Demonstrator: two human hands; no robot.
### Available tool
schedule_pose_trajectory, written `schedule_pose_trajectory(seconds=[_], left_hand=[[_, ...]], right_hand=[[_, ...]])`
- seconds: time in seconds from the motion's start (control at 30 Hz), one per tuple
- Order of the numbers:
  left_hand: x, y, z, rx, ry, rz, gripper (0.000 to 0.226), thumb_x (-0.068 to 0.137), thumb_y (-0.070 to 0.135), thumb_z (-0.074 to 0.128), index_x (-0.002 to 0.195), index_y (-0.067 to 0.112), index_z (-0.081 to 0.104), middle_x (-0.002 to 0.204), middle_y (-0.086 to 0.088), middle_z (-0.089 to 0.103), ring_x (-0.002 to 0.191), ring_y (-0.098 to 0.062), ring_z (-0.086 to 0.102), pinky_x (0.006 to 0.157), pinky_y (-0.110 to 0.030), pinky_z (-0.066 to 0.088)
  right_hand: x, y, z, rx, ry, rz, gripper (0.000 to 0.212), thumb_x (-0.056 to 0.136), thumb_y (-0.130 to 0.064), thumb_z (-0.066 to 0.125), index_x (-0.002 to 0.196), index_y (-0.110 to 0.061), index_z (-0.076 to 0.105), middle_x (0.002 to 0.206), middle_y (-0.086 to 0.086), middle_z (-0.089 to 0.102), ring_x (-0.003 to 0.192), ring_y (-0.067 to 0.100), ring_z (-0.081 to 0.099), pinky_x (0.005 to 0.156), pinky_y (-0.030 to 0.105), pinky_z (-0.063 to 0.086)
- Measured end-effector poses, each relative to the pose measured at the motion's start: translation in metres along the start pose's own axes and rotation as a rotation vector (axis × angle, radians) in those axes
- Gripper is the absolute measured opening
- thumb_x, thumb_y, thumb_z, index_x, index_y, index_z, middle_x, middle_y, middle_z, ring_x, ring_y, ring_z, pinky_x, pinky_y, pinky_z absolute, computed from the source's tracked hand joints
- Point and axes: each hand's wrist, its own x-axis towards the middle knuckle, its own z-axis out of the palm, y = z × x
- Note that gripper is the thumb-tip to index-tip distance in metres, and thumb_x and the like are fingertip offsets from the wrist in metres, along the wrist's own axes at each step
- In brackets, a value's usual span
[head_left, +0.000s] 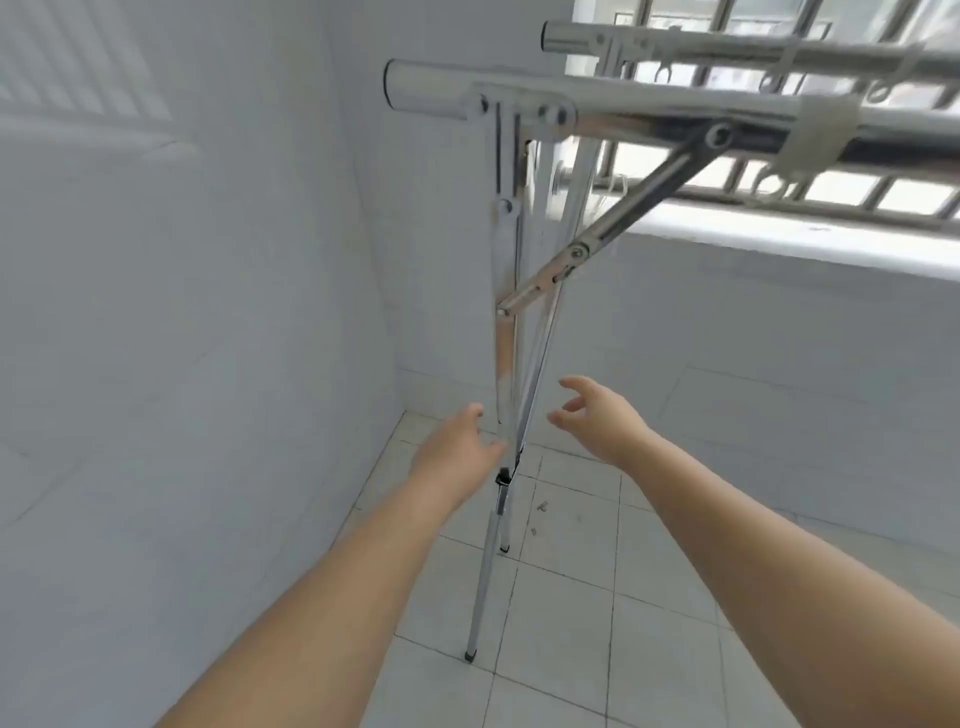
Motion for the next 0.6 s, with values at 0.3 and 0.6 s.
schedule_pose_trajectory(seconds=[0.3,0.6], left_hand=[[0.032,0.006,0.009,0.04,-0.016,0.185,0.019,0.088,0.038,0.05,0.107,0.034,0.052,0.076,0.014,0.045,0.082,-0.02,0.054,0.068,-0.033,0.043],[0.05,0.012,0.004,-0.007,-0.021,0.163,0.009,0.089,0.034,0.054,0.097,0.031,0.053,0.09,0.007,0.055,0.09,-0.023,0.058,0.071,-0.034,0.044]], right_hand=[[0.052,-0.022,-0.007,0.247,0.11,0.103,0.06,0.094,-0.037,0.054,0.148,-0.029,0.029,0.132,0.001,0.057,0.082,0.011,0.06,0.062,0.024,0.047],[0.099,-0.038,-0.013,0.319,0.063,0.062,0.038,0.096,-0.021,0.047,0.133,-0.025,0.047,0.086,-0.003,0.063,0.08,0.025,0.064,0.087,0.05,0.057]])
